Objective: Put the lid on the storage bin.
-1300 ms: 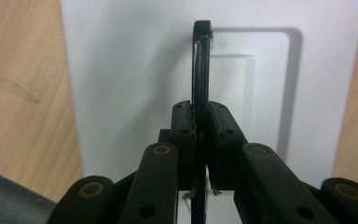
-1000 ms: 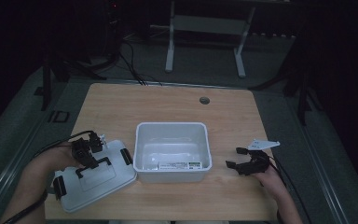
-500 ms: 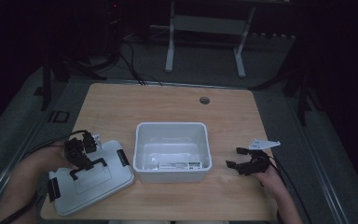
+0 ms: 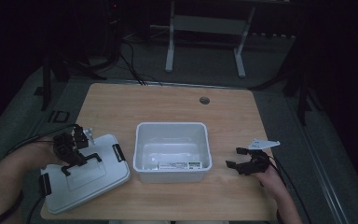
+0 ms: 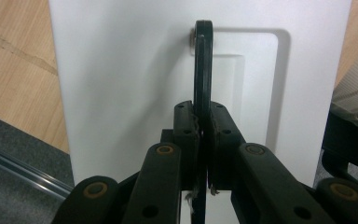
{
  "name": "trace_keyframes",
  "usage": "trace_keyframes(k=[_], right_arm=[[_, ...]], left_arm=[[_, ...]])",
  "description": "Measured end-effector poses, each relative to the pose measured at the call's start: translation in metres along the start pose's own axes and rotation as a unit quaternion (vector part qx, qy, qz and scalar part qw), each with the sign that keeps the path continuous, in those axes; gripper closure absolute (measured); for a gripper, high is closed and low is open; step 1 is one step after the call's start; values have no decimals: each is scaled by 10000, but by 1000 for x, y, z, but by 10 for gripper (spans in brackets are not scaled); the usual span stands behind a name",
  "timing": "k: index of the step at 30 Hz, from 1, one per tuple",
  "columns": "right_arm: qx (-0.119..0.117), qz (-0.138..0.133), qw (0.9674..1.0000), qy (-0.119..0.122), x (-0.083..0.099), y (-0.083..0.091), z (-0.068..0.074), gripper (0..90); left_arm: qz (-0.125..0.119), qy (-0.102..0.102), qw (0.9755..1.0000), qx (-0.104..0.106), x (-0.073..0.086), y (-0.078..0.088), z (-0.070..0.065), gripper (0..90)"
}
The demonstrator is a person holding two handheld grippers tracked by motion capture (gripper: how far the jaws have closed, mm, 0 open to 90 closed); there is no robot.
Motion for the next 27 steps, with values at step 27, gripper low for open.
trace_keyframes(k=[27], right_arm=[[13,46,10000,-38,0,-2,-1,147]], left_arm=[[-274,-223,9984,-449,-20,83,-5,837]])
Point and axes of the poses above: each handheld gripper's, and its own axes: y roughly backward along the jaws, x roughly out of its underside, z roughly to its left, the point moved 7 cm from there along -y, roughly forward along the jaws, and after that the axes turned 3 degrees about -x, right-handed, at the moved point
